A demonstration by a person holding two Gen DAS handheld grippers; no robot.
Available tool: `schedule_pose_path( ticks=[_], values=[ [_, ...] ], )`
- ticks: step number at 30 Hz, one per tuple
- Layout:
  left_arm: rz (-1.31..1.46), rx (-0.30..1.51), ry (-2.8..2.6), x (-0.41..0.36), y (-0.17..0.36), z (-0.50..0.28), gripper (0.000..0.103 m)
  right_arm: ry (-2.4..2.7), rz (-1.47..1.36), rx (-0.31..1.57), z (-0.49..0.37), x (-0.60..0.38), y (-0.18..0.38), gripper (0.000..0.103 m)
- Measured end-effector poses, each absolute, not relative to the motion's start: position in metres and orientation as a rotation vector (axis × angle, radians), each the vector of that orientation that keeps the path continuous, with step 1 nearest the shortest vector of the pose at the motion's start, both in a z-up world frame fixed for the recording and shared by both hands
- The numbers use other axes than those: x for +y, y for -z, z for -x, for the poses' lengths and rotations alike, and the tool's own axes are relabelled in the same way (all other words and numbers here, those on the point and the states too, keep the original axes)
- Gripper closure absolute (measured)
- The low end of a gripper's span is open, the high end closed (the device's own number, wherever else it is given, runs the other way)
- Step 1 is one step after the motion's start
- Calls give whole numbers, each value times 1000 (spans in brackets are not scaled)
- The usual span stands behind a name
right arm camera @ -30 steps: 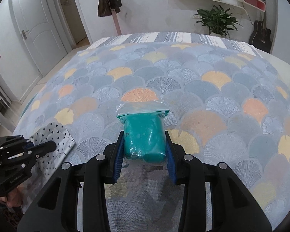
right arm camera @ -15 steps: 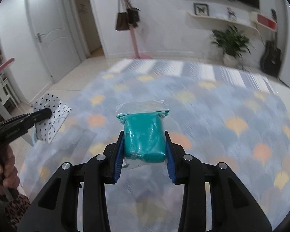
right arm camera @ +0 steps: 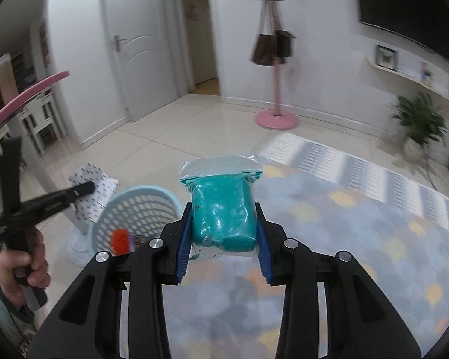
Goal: Collect trash
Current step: 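Carry the cloth and teal packet over the wastebasket and open both grippers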
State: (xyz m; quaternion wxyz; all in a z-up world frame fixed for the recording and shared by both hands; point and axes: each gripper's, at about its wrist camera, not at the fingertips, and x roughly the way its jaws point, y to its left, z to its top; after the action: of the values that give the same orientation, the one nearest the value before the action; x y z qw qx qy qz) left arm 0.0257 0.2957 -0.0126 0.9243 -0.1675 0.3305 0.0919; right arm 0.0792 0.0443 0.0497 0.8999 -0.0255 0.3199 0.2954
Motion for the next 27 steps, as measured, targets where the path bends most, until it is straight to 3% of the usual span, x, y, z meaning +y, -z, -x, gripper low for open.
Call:
schedule_pose_path(
  ticks=[14, 17, 18, 19, 21, 27],
  values=[
    [520, 834, -247, 372, 109, -36, 99, -711, 78, 958, -120, 201, 37, 68],
    [489, 840, -264, 374, 114, -35, 94, -689, 95, 979, -127, 212, 48, 67],
    [485, 837, -270, 373, 115, -33, 84, -691, 91, 985, -128, 213, 50, 66],
    [486, 839, -270, 375, 115, -33, 68, -694, 89, 987, -132, 212, 51, 64],
    [475, 834, -294, 375, 112, -30, 50, -692, 84, 982, -133, 212, 52, 44],
    [420, 808, -321, 373, 93, -19, 46, -747, 40, 954, -126, 192, 36, 40]
  ],
)
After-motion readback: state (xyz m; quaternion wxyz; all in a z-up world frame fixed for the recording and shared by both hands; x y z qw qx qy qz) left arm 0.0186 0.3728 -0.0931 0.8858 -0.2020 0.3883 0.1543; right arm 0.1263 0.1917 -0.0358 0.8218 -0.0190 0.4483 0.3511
